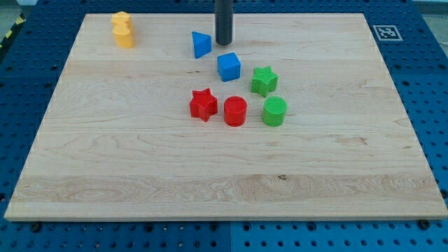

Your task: Push the blue triangle down a bit

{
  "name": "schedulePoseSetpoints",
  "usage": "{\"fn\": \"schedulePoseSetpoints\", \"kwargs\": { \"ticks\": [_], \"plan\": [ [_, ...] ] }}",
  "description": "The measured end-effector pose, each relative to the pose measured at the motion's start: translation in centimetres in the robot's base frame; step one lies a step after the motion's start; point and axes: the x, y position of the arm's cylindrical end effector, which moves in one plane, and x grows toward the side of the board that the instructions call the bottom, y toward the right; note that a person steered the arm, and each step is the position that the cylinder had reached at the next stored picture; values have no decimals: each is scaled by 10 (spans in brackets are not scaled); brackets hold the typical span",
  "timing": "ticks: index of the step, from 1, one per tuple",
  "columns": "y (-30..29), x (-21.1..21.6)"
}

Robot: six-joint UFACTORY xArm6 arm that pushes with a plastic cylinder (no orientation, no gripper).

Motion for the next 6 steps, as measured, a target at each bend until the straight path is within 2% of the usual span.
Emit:
{"fn": "schedulePoseSetpoints", "kwargs": {
  "ticks": [3, 6],
  "plan": [
    [-49, -9],
    [-55, -50]
  ]
}}
